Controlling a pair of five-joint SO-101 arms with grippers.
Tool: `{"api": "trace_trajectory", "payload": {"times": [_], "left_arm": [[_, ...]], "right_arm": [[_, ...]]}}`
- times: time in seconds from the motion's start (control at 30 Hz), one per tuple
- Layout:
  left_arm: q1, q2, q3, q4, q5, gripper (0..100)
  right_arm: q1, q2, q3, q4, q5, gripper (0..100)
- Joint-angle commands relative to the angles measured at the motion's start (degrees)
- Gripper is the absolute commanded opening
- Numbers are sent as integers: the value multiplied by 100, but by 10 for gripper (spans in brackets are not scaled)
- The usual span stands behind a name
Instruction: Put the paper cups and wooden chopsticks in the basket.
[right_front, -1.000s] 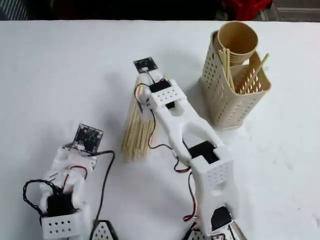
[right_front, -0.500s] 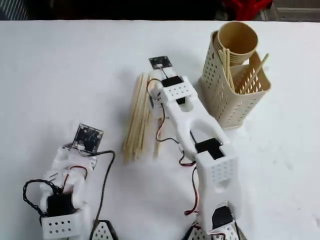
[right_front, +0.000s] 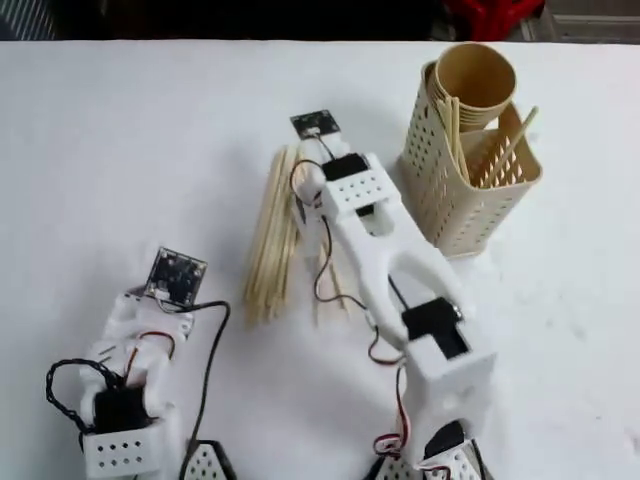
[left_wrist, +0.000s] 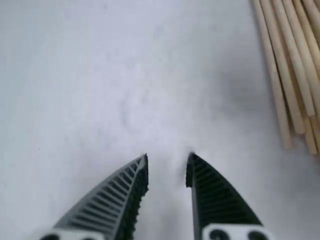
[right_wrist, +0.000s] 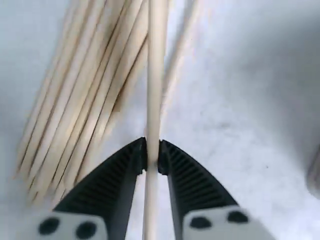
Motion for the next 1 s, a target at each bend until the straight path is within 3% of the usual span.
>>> {"api": "trace_trajectory", "payload": {"times": [0.0,0.13,0.37,0.47,0.6,0.8,0.97], "left_arm": [[48,-48,-18,35,-44,146],[48,-48,-18,35,-44,146],[48,-48,-18,35,-44,146],[48,-48,-18,35,-44,146],[48,-48,-18,35,-44,146],[48,-48,-18,35,-44,146],[48,-48,-18,35,-44,145]], "right_arm": [[22,-690,387,-347,-255,16],[145,-549,492,-611,-888,16],[66,22,404,-848,-1160,18],[4,22,167,-629,-1169,46],[-136,75,-88,-312,-1196,169],[-136,75,-97,-338,-1160,137],[286,22,-158,-356,-932,135]]}}
